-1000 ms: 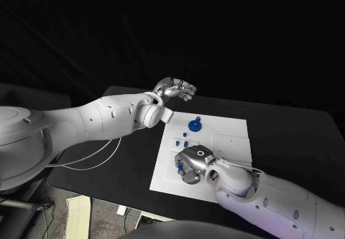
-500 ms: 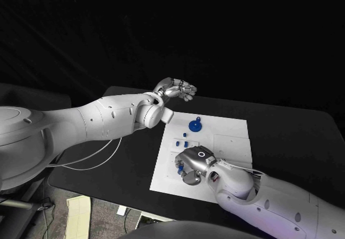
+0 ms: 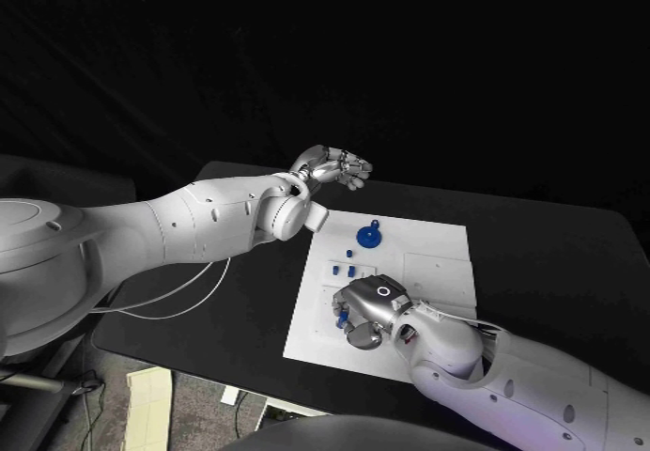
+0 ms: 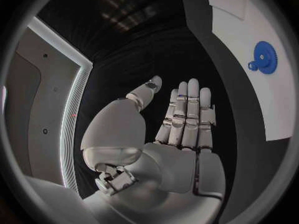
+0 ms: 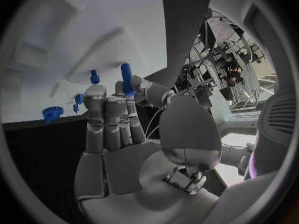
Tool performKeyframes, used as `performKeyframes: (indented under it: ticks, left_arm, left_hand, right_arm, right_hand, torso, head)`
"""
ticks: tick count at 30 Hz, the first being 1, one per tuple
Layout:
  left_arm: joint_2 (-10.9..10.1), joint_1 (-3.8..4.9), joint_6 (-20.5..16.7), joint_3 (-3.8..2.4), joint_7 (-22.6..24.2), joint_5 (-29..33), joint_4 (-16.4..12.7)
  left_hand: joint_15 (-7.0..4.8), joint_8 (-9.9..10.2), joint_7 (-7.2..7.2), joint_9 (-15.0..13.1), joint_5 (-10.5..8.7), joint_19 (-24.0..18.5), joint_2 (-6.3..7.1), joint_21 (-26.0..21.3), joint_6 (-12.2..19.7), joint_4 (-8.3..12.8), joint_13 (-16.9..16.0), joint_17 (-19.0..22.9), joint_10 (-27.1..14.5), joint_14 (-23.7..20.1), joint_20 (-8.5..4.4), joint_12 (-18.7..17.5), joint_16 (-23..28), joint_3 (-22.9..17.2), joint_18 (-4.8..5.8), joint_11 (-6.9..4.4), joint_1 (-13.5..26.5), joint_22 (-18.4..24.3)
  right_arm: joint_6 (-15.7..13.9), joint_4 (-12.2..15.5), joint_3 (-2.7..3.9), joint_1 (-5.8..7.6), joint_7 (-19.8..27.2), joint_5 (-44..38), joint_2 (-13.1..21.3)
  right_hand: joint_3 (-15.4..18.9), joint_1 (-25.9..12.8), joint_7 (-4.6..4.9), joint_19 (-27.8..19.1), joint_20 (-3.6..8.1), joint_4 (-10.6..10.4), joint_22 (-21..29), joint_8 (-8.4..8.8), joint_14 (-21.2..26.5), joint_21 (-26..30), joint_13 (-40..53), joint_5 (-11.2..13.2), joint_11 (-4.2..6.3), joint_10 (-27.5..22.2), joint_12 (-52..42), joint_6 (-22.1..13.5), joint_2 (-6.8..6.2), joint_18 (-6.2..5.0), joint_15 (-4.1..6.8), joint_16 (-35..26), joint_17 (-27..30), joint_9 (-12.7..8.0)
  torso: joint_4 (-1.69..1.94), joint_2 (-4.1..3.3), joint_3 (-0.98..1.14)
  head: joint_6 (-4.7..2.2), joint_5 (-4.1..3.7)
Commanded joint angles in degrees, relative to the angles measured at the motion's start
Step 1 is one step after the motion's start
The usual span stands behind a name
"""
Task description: Assemble the parts on the task board
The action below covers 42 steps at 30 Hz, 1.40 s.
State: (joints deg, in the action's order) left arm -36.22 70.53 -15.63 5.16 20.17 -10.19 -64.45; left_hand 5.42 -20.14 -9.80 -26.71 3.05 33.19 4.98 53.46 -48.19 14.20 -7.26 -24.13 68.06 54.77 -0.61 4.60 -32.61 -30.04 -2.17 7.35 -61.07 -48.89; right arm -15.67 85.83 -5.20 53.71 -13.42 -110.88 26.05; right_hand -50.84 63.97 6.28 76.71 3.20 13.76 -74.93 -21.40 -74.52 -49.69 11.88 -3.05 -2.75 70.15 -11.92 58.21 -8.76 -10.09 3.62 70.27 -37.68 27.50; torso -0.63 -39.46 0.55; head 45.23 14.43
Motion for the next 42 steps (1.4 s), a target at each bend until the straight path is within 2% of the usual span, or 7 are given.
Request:
performKeyframes:
  ticks: [1, 14, 25, 32, 42]
  left_arm:
    - [0.1, 0.06, 0.7, -0.05, 0.5, 0.3, -0.1]
    - [0.2, 0.06, 0.7, -0.05, 0.5, 0.3, -0.1]
    - [0.2, 0.06, 0.7, -0.05, 0.4, 0.3, -0.1]
    - [0.1, 0.06, 0.7, -0.05, 0.4, 0.3, -0.2]
    - [0.1, 0.07, 0.7, -0.05, 0.4, 0.3, -0.2]
  left_hand:
    - [-0.09, -0.3, 0.10, 0.1, 0.04, -0.1, -0.44, -0.2, 0.5, 0.3, 0.1, -0.1, 0.0, 0.4, 0.24, -0.4, 0.3, 0.0, -1.15, -0.01, 0.2, 0.0]
    - [-0.10, -0.4, 0.10, 0.1, 0.04, -0.1, -0.46, -0.2, 0.5, 0.3, 0.1, -0.2, 0.0, 0.4, 0.24, -0.3, 0.4, 0.0, -1.15, -0.01, 0.2, 0.0]
    - [-0.10, -0.4, 0.10, 0.1, 0.04, -0.1, -0.47, -0.2, 0.5, 0.4, 0.1, -0.3, 0.0, 0.5, 0.24, -0.3, 0.5, 0.0, -1.15, -0.01, 0.2, 0.0]
    - [-0.10, -0.4, 0.10, 0.2, 0.04, -0.1, -0.47, -0.2, 0.5, 0.4, 0.1, -0.3, 0.0, 0.5, 0.24, -0.3, 0.5, 0.0, -1.15, -0.01, 0.1, 0.0]
    - [-0.10, -0.5, 0.10, 0.2, 0.04, -0.1, -0.47, -0.2, 0.5, 0.4, 0.1, -0.4, 0.0, 0.5, 0.24, -0.3, 0.6, 0.0, -1.15, -0.01, 0.1, 0.0]
  right_arm:
    - [0.0, -0.1, 0.00, -0.04, -0.2, -0.9, -0.1]
    - [0.1, -1.2, 0.00, -0.04, -0.1, -0.8, -0.9]
    - [0.3, -2.1, -0.01, -0.05, 0.0, -0.7, -1.7]
    - [0.7, -2.7, -0.02, -0.05, 0.0, -0.7, -1.9]
    - [1.8, -3.2, -0.18, -0.05, 0.0, -0.7, -1.9]
  right_hand:
    - [-0.3, 0.0, 0.06, -0.4, 0.79, 0.1, -1.0, -0.15, 0.6, -0.2, 0.1, 0.2, 0.34, 3.1, -0.2, 0.4, 0.20, -4.91, 0.43, 0.1, 0.1, 0.1]
    - [-0.4, 0.0, 0.06, -0.4, 0.80, 0.1, -1.0, -0.14, 0.6, -0.2, 0.1, 0.2, 0.34, 3.1, -0.2, 0.5, 0.18, -4.91, 0.43, 0.1, 0.1, 0.1]
    - [-0.4, 0.0, 0.06, -0.4, 0.80, 0.1, -0.9, -0.12, 0.6, -0.2, 0.1, 0.2, 0.35, 3.1, -0.2, 0.5, 0.18, -4.91, 0.44, 0.1, 0.1, 0.1]
    - [-0.5, -0.1, 0.06, -0.4, 0.81, 0.1, -0.9, -0.11, 0.6, -0.2, 0.1, 0.2, 0.35, 3.1, -0.2, 0.5, 0.18, -4.91, 0.44, 0.1, 0.1, 0.1]
    - [-0.5, -0.1, 0.06, -0.4, 0.81, 0.1, -0.9, -0.09, 0.6, -0.2, 0.1, 0.3, 0.34, 3.1, -0.2, 0.4, 0.20, -4.91, 0.43, 0.1, 0.1, 0.1]
  torso:
    - [-0.02, 0.00, 0.01]
    - [0.00, -0.01, 0.03]
    - [0.09, -0.03, -0.02]
    - [0.01, -0.03, -0.08]
    - [-0.01, -0.01, 0.00]
  head:
    - [0.01, 0.03]
    - [0.05, 0.03]
    - [0.07, 0.04]
    - [0.16, 0.24]
    - [0.37, 0.31]
